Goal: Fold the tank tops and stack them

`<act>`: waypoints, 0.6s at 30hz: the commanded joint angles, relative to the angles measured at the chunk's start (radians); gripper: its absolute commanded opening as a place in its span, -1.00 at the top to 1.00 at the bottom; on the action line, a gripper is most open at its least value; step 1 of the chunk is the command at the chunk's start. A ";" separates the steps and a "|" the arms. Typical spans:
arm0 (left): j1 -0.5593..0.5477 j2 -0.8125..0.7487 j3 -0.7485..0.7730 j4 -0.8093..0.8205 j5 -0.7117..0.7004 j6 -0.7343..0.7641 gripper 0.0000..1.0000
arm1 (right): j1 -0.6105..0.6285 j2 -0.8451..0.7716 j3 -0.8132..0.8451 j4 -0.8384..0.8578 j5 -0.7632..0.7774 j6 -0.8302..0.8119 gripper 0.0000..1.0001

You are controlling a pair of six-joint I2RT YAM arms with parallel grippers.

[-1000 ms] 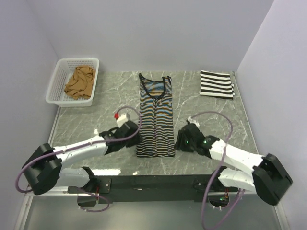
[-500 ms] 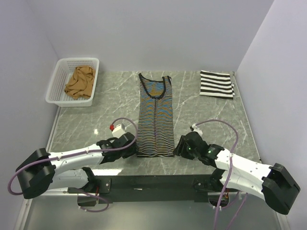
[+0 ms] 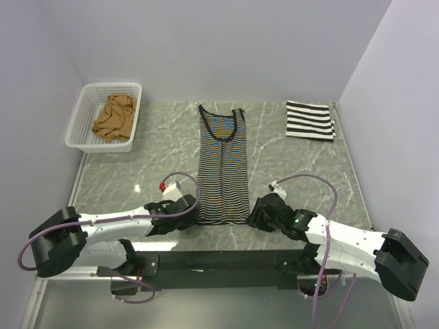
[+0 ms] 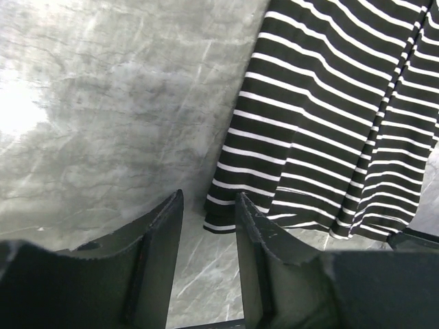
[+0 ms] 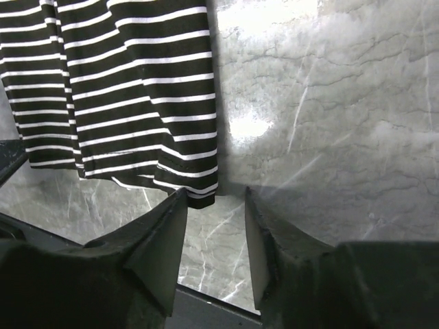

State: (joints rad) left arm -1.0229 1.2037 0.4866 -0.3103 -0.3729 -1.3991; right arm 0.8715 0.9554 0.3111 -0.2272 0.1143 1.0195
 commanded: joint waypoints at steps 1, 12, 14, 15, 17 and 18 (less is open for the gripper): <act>-0.019 0.037 0.009 -0.026 -0.020 -0.027 0.17 | 0.012 0.011 -0.012 -0.011 0.051 0.021 0.09; -0.037 0.062 0.007 -0.016 -0.023 -0.032 0.40 | 0.037 0.104 0.023 0.035 0.062 0.005 0.29; -0.039 0.062 0.003 -0.003 -0.020 -0.026 0.54 | 0.041 0.123 0.025 0.037 0.073 0.005 0.37; -0.039 0.060 0.001 0.007 -0.017 -0.021 0.59 | 0.043 0.126 0.025 0.035 0.074 0.004 0.41; -0.039 0.059 -0.002 0.019 -0.011 -0.015 0.71 | 0.046 0.131 0.029 0.028 0.082 0.002 0.44; -0.040 0.057 -0.002 0.020 -0.009 -0.012 0.75 | 0.047 0.128 0.031 0.022 0.085 0.002 0.49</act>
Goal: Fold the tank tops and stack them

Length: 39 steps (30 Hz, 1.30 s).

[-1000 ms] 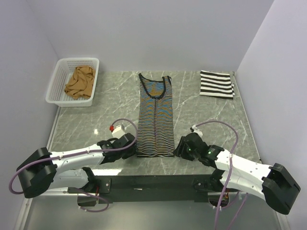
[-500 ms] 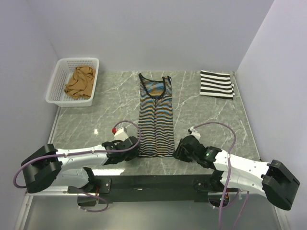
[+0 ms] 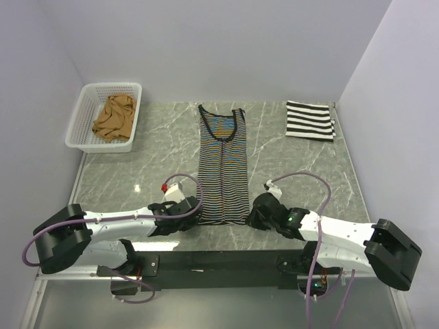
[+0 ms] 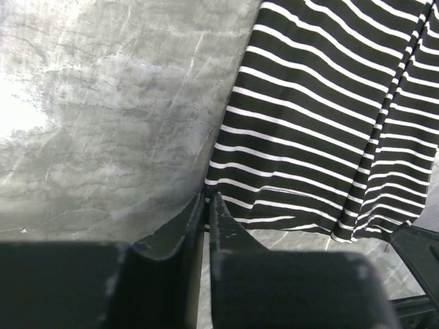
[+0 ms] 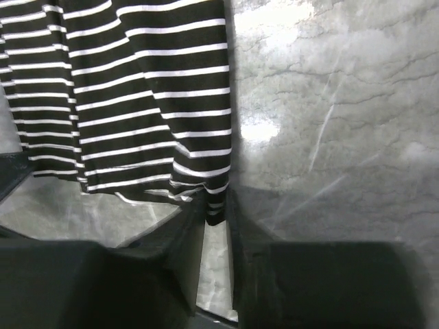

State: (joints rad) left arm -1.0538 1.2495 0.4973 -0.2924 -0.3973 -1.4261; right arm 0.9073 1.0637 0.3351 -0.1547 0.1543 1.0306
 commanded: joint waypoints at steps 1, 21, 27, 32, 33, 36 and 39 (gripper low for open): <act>-0.011 0.010 -0.011 0.004 0.020 0.018 0.80 | 0.013 0.012 0.010 -0.060 0.050 -0.009 0.72; -0.288 -0.127 0.132 -0.261 -0.057 -0.085 0.99 | 0.358 -0.240 0.205 -0.516 0.244 0.142 1.00; -0.129 -0.156 0.191 -0.214 -0.072 0.078 0.99 | 0.251 -0.173 0.311 -0.503 0.269 -0.007 1.00; 0.027 -0.133 0.254 -0.156 -0.034 0.213 0.99 | 0.075 -0.108 0.355 -0.395 0.199 -0.166 1.00; 0.067 -0.125 0.280 -0.143 -0.032 0.231 0.99 | 0.046 -0.079 0.364 -0.379 0.176 -0.190 1.00; 0.153 -0.085 0.322 -0.094 -0.008 0.303 0.99 | -0.039 -0.003 0.415 -0.338 0.148 -0.265 1.00; 0.219 -0.021 0.357 -0.056 0.034 0.363 0.99 | -0.126 0.087 0.476 -0.290 0.111 -0.334 1.00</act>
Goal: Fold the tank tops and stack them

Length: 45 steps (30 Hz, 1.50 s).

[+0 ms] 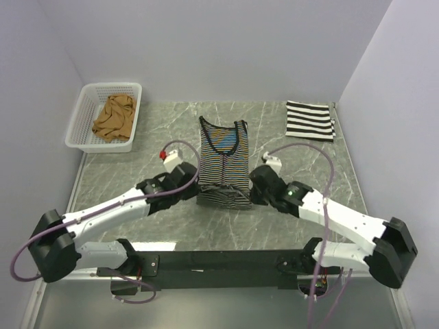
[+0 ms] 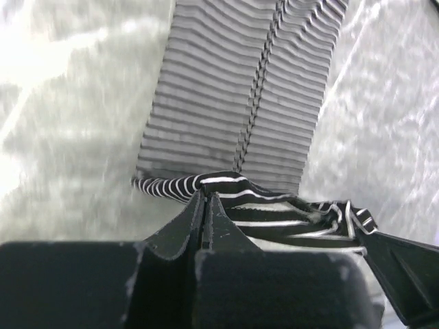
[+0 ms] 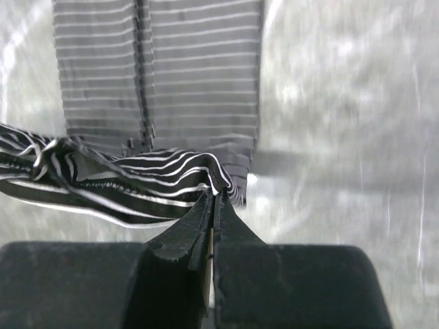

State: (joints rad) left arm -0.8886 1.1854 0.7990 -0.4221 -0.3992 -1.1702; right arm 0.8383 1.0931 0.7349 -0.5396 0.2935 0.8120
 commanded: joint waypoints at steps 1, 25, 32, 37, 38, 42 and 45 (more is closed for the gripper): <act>0.097 0.086 0.086 0.092 0.045 0.131 0.99 | -0.082 0.080 0.110 0.107 -0.052 -0.132 1.00; 0.465 0.553 0.393 0.410 0.318 0.308 -0.08 | -0.446 0.680 0.546 0.201 -0.183 -0.329 -0.09; 0.392 0.474 0.258 0.385 0.335 0.248 0.28 | -0.326 0.541 0.397 0.234 -0.163 -0.272 0.03; 0.349 0.519 0.187 0.486 0.375 0.221 0.57 | -0.259 0.609 0.385 0.259 -0.143 -0.231 0.16; 0.340 0.526 0.177 0.502 0.375 0.221 0.59 | -0.257 0.631 0.376 0.270 -0.143 -0.226 0.16; 0.272 0.546 0.117 0.511 0.346 0.195 0.74 | -0.234 0.669 0.333 0.279 -0.157 -0.214 0.24; 0.214 0.531 0.057 0.482 0.286 0.158 0.81 | -0.202 0.645 0.266 0.288 -0.168 -0.195 0.25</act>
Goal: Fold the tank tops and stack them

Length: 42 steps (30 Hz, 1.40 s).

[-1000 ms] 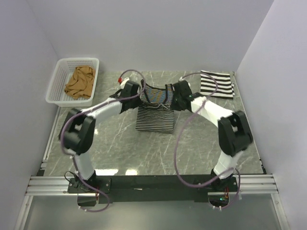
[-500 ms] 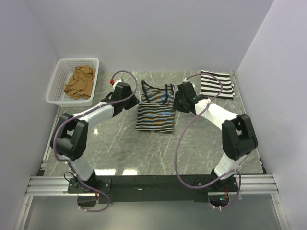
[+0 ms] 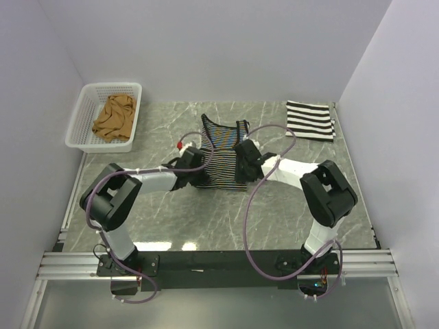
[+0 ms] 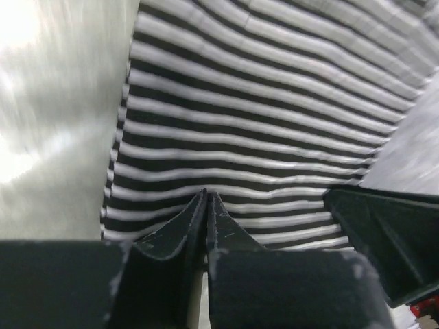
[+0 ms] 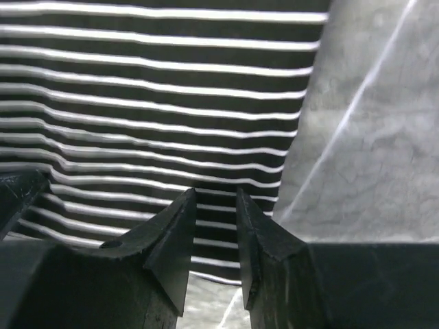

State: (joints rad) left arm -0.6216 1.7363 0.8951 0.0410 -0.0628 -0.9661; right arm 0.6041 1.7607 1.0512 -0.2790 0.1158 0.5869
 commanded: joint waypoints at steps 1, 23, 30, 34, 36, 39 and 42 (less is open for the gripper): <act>-0.067 -0.023 -0.054 0.007 -0.061 -0.055 0.83 | 0.040 -0.033 -0.075 0.044 0.005 0.040 0.25; -0.330 -0.609 -0.219 -0.434 -0.333 -0.307 0.46 | 0.350 -0.647 -0.461 -0.089 0.053 0.271 0.13; 0.028 -0.554 -0.133 -0.392 -0.334 -0.139 0.64 | 0.316 -0.612 -0.332 -0.128 0.142 0.208 0.11; 0.120 -0.394 -0.050 -0.307 -0.309 -0.062 0.87 | 0.283 -0.526 -0.277 -0.097 0.120 0.169 0.13; 0.149 -0.272 0.036 -0.299 -0.283 -0.027 0.99 | 0.270 -0.500 -0.252 -0.092 0.113 0.156 0.13; 0.163 -0.140 0.131 -0.290 -0.263 0.000 0.99 | 0.257 -0.465 -0.249 -0.071 0.090 0.148 0.14; 0.166 -0.040 0.211 -0.283 -0.247 0.010 0.99 | 0.244 -0.451 -0.258 -0.051 0.075 0.148 0.15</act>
State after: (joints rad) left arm -0.4591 1.6428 1.0267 -0.2810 -0.3386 -1.0103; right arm 0.8623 1.3048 0.7666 -0.3672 0.1928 0.7563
